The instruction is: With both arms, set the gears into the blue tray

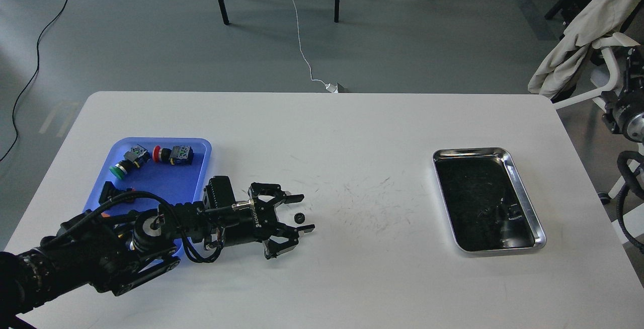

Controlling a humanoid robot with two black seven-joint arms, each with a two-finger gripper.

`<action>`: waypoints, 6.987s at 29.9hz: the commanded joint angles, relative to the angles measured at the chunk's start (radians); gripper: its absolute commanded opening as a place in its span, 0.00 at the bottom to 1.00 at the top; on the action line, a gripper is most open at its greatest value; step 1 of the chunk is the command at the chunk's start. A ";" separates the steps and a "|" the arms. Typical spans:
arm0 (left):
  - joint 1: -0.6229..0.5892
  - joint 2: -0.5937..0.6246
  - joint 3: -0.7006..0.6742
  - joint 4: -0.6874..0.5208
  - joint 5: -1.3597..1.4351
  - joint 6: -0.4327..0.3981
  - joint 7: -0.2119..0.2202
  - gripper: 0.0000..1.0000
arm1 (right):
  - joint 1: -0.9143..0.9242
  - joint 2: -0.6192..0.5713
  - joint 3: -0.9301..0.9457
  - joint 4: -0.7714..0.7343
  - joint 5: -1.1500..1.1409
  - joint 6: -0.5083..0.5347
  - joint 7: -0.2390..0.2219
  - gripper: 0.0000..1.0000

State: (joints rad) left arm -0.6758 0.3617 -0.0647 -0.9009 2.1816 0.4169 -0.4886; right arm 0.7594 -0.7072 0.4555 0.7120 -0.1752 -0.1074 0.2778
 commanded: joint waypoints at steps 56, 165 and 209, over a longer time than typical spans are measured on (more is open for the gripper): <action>-0.036 0.130 -0.015 -0.038 0.000 0.030 0.000 0.08 | -0.003 0.000 -0.003 0.001 -0.001 0.005 0.003 0.99; -0.090 0.416 -0.013 0.149 -0.505 0.072 0.000 0.78 | 0.001 -0.011 -0.006 0.014 -0.010 0.006 0.003 0.99; -0.257 0.284 -0.290 0.016 -1.737 -0.685 0.000 0.95 | 0.258 -0.331 -0.439 0.649 -0.524 0.106 -0.078 0.99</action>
State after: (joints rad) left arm -0.9331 0.6437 -0.3434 -0.8887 0.4728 -0.2020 -0.4886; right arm 1.0154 -1.0343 0.0342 1.3456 -0.6877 -0.0015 0.1974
